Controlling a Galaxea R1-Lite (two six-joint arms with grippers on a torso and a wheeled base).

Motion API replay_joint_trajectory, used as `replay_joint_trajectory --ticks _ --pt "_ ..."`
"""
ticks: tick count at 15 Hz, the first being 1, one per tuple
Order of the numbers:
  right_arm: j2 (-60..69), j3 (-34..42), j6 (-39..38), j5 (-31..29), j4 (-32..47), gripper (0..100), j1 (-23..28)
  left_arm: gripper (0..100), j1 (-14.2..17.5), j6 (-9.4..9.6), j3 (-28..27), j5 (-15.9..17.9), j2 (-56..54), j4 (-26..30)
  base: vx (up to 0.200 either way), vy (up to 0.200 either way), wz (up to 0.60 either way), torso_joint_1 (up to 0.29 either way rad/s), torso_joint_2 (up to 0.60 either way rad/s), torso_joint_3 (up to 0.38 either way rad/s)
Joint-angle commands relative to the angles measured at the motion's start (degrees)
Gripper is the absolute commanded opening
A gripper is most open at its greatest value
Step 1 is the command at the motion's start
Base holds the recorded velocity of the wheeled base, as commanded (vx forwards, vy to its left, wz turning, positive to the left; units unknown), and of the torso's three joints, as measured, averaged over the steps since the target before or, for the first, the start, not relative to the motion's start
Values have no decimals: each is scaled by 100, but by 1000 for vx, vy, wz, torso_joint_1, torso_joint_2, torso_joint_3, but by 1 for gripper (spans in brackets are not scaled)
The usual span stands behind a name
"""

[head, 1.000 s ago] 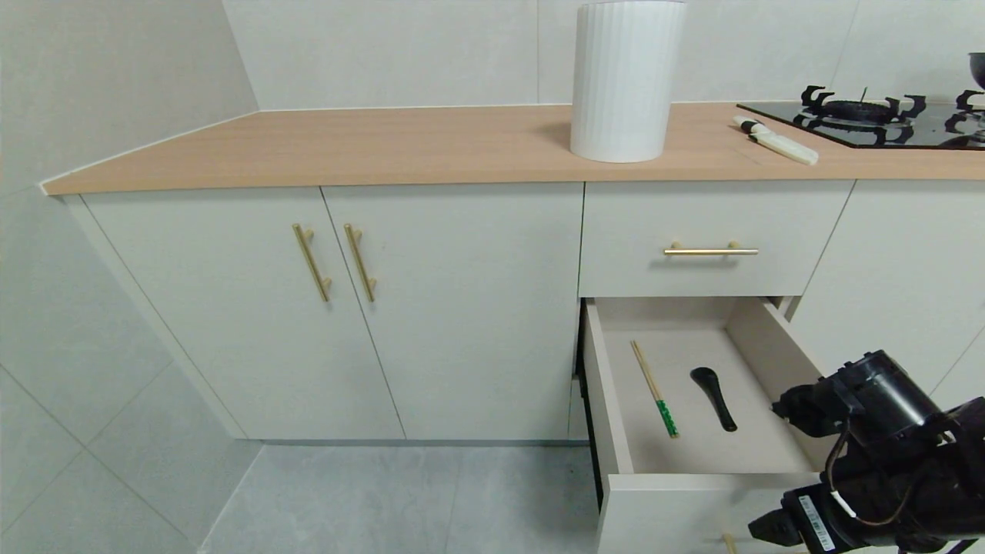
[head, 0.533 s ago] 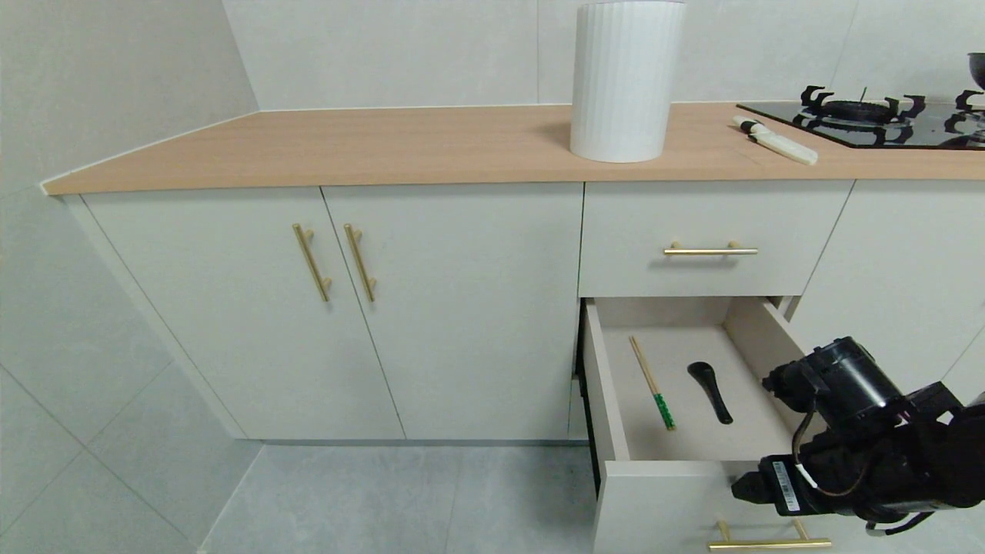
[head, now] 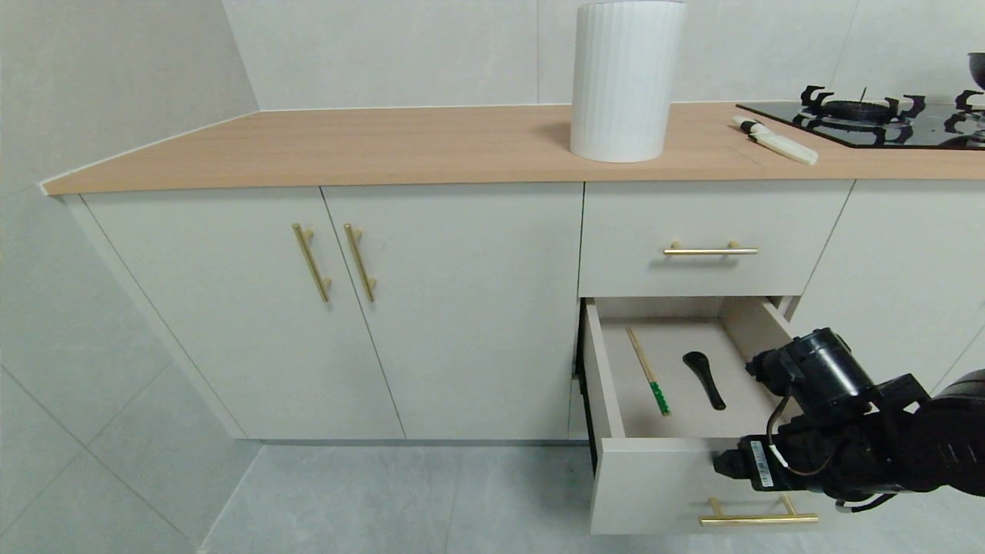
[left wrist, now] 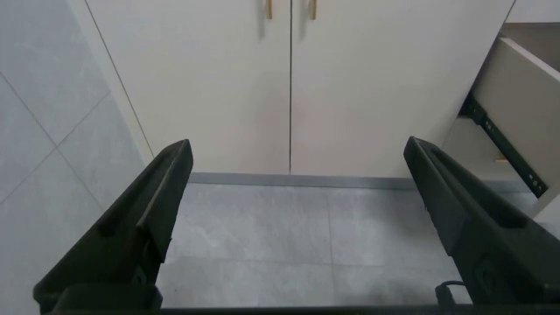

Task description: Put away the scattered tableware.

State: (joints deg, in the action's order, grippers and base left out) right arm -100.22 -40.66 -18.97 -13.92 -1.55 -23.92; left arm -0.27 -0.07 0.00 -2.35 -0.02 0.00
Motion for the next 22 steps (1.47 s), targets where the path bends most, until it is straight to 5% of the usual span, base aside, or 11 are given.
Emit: replay_joint_trajectory --ticks 1,14,22 --pt "-182 -118 16 3 -39 100 1 100 0 -1 0 -2 2 0 0 0 0 0 0 0" --pt "-1017 -1102 350 12 -47 100 414 100 0 -1 0 -2 2 0 0 0 0 0 0 0" --pt "-1712 -768 306 -137 -2165 100 722 100 0 -1 0 -2 2 0 0 0 0 0 0 0"
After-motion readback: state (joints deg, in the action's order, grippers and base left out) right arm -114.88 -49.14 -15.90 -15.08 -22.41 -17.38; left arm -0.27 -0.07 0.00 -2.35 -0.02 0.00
